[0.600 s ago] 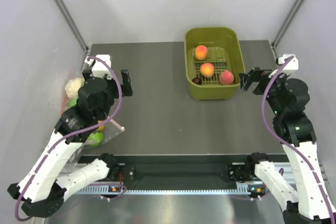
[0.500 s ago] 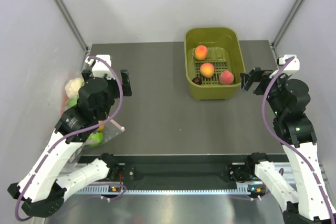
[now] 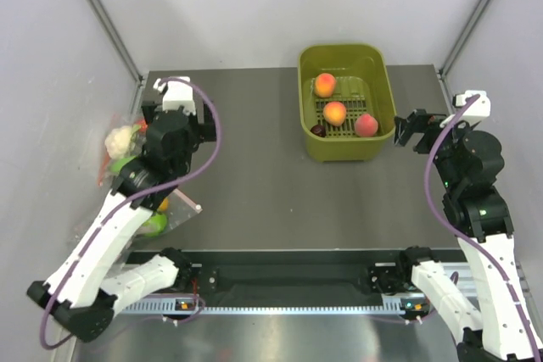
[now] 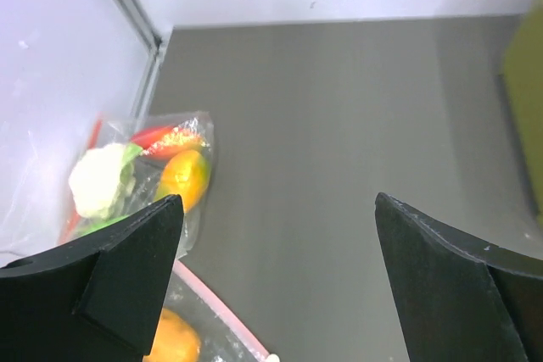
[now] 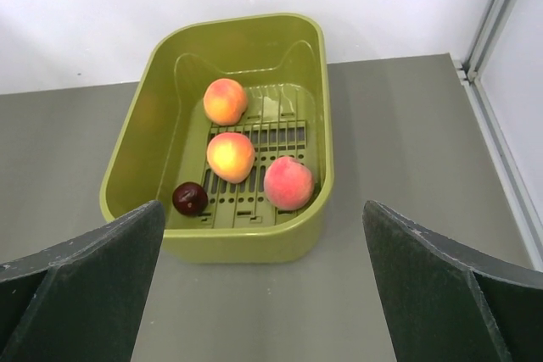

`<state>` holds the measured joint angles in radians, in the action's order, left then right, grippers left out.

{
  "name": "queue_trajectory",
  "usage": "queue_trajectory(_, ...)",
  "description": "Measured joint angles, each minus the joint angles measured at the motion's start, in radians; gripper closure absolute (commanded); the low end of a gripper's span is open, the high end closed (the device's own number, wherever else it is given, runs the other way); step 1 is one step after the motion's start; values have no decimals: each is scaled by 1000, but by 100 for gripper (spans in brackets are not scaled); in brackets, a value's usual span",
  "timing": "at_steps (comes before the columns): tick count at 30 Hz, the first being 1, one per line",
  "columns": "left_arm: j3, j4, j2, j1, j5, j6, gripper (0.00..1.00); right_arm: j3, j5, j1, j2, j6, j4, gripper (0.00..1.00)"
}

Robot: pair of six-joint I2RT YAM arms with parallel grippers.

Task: Open the zip-top bag and remove the fake food

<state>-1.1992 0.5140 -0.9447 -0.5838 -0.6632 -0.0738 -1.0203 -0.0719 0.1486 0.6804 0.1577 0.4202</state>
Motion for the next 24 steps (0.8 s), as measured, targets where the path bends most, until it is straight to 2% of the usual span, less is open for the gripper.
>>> queue_trajectory(3,-5,-37,-112,158,81,-11,1,2,-13,0,-6,-1,0,0)
queue_trajectory(6,7,-84,-267,283,102,-26,1,11,-15,0,-13,-1,3,0)
queue_trajectory(13,51,-149,-479,441,117,-52,1,13,3,0,-29,0,14,0)
queue_trajectory(19,97,-198,-554,557,86,-54,2,13,22,0,-38,0,16,0)
queue_trajectory(24,121,-219,-614,603,90,-51,12,23,30,0,-35,0,18,0)
